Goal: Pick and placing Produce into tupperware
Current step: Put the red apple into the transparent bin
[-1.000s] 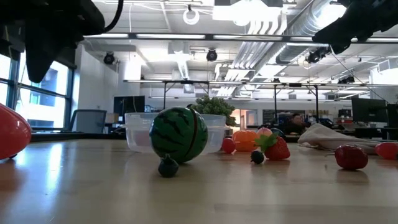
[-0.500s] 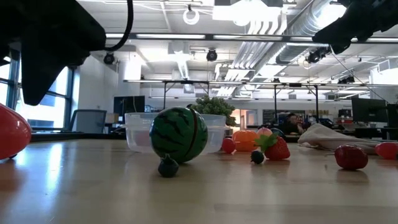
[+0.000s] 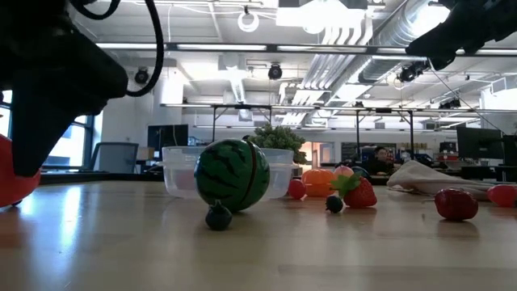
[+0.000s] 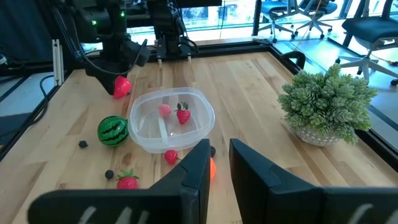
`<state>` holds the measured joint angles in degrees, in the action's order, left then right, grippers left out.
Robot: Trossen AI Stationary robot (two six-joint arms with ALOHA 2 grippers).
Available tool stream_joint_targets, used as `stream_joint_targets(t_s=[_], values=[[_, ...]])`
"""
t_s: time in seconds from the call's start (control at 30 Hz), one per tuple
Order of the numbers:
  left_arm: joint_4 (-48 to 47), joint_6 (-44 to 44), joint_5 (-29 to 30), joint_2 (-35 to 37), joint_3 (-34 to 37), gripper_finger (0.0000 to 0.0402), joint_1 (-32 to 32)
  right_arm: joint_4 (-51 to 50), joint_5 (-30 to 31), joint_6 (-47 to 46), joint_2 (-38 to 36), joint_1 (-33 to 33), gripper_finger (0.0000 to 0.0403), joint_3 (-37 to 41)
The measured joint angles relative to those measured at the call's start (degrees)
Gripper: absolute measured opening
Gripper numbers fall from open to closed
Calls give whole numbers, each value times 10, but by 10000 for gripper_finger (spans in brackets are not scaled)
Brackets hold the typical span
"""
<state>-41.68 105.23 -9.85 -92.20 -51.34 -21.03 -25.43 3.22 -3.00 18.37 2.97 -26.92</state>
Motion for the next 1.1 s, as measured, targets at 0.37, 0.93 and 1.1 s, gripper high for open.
stream_joint_targets(t_s=[0.37,0.93,1.1], values=[[21,-14,8,-48,2,399,0,0,0,0,0,0,52,0],[22,-20,29,-50,0,335,0,0,0,0,0,0,52,0],[25,-19,32,-50,0,304,0,0,0,0,0,0,52,0]])
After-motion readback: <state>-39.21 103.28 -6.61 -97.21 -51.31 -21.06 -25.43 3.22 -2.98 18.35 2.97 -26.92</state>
